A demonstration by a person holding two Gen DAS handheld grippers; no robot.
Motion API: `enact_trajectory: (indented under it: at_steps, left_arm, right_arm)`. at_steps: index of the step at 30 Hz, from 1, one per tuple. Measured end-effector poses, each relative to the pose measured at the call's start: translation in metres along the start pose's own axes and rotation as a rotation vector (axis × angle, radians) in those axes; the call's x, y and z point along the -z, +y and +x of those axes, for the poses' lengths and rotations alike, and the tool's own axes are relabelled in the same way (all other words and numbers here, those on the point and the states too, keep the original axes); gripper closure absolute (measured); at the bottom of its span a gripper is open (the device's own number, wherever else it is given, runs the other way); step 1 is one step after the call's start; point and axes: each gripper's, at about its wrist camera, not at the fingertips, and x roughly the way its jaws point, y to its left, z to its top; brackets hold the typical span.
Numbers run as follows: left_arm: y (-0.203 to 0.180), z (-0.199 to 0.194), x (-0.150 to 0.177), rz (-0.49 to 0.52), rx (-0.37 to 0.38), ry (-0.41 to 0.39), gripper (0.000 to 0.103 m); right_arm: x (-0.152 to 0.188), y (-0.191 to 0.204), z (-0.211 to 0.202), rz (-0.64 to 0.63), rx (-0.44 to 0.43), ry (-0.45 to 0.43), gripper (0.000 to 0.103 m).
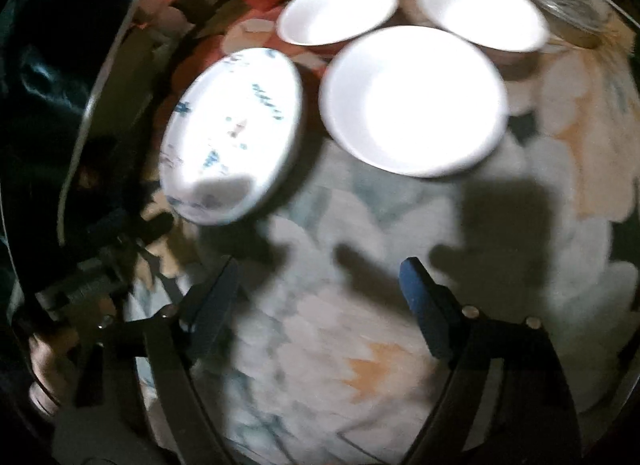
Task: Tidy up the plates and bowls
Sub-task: 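Grasp the rim of the second bear plate with both grippers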
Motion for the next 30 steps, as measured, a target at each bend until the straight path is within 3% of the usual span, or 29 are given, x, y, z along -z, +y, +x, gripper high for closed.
enact_trajectory:
  at_steps: [4, 8, 13, 15, 18, 23, 30]
  left_arm:
    - [0.023, 0.003, 0.002, -0.035, -0.015, 0.007, 0.001]
    - [0.035, 0.006, 0.005, -0.053, -0.017, 0.011, 0.001]
    - [0.038, 0.006, 0.005, -0.051, -0.014, 0.010, 0.001]
    - [0.039, 0.007, 0.007, -0.048, -0.013, 0.014, 0.001]
    - [0.043, 0.009, 0.009, -0.048, -0.015, 0.022, 0.001]
    - [0.049, 0.013, 0.013, -0.047, -0.016, 0.040, 0.001]
    - [0.039, 0.014, 0.012, -0.020, 0.041, 0.050, 0.001]
  right_arm:
    - [-0.014, 0.021, 0.024, 0.039, -0.004, 0.013, 0.030]
    - [-0.019, 0.030, 0.049, 0.117, 0.037, 0.027, 0.049]
    - [-0.028, 0.034, 0.068, 0.183, 0.078, 0.033, 0.065]
    - [-0.031, 0.039, 0.075, 0.163, 0.075, 0.049, 0.081]
    - [-0.032, 0.053, 0.075, 0.026, 0.129, 0.055, 0.080]
    - [-0.030, 0.042, 0.072, -0.015, 0.056, 0.123, 0.081]
    - [0.012, 0.019, 0.055, -0.094, 0.007, 0.262, 0.081]
